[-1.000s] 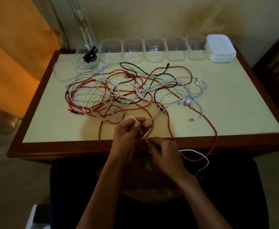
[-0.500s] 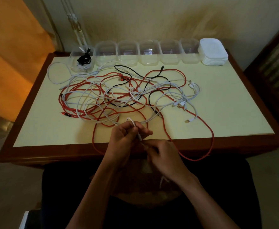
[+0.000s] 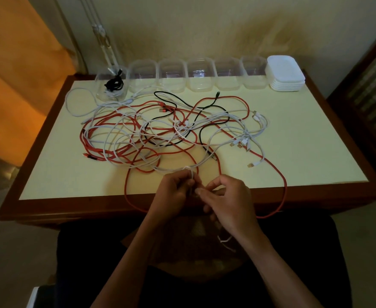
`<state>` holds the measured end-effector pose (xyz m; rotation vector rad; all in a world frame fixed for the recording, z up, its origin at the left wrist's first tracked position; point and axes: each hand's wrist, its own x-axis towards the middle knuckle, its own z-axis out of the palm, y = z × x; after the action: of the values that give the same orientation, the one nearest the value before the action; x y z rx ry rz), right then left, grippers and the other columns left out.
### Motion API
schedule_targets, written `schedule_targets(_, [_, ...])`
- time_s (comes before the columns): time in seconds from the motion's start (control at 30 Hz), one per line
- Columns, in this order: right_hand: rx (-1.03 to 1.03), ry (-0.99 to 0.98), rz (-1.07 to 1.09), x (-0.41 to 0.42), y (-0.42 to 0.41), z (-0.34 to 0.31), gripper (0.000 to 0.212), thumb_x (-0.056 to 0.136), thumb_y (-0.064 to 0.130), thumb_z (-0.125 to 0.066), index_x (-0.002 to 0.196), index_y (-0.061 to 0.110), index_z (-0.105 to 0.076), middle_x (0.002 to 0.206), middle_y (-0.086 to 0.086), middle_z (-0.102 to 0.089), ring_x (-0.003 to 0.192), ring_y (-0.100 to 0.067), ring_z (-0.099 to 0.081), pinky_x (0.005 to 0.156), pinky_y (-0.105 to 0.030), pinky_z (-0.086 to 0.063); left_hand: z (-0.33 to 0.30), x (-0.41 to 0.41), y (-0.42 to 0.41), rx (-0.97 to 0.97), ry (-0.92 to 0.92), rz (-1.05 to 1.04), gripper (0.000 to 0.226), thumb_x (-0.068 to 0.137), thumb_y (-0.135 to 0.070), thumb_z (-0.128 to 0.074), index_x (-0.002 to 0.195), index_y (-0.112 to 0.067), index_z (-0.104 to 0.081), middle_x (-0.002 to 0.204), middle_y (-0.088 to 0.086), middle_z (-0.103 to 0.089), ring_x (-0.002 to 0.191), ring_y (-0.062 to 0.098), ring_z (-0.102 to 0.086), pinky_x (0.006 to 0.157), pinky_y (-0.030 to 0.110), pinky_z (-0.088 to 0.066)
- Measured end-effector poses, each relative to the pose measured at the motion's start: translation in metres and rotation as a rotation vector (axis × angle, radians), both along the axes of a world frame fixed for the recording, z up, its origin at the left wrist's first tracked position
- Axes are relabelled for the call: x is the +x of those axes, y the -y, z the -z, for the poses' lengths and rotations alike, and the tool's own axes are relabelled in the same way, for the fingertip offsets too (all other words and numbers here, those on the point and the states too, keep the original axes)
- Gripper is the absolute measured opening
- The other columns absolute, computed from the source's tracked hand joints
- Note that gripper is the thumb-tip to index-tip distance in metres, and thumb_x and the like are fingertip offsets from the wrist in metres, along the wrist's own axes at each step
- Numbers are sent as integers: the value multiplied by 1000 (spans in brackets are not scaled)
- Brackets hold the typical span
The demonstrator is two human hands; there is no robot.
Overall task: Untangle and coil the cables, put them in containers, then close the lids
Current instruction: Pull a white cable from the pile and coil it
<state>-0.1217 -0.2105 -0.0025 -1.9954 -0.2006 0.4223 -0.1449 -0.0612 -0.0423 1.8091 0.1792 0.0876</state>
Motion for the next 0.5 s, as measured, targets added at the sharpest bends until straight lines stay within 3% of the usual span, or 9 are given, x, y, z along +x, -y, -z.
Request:
schedule_targets(0.07, [45,-37,-14,4,4,-3,11,90,25,-71,92,18,-62,68,-1,-69,47,-7,-61,43,-15,-42,5,-1,1,22,1,32,25,93,7,-46,83,-5,-66,77,7,-62,71,17,-57,65,22,-45])
schedule_targets(0.17, [137,-162,-229,13,14,-11,13,93,11,-64,100,21,-58,78,-2,-73,63,-9,-66,55,-17,-47,5,0,-4,44,-16,50,26,94,7,-47,86,-6,-67,79,5,-64,74,20,-60,68,27,-47])
schedule_targets(0.3, [-1,99,-297,26,19,-13,18,91,11,-67,95,26,-60,67,2,-72,59,-15,-68,55,-32,-55,0,0,-5,-23,-123,233,28,99,1,-43,96,-8,-69,66,4,-57,61,15,-56,61,24,-47])
schedule_targets(0.37, [-82,265,-227,34,20,-12,13,84,20,-77,88,25,-65,62,5,-70,52,-14,-66,51,-38,-57,-2,-2,-3,-140,-162,280,28,100,-1,-39,100,-7,-67,63,1,-51,57,13,-50,59,26,-44])
schedule_targets(0.5, [-57,399,-118,47,21,-8,25,71,35,-85,75,14,-73,60,9,-68,53,-5,-64,50,-25,-53,-9,-9,3,-604,-209,228,28,99,-9,-37,108,4,-60,66,4,-38,54,13,-32,53,23,-34])
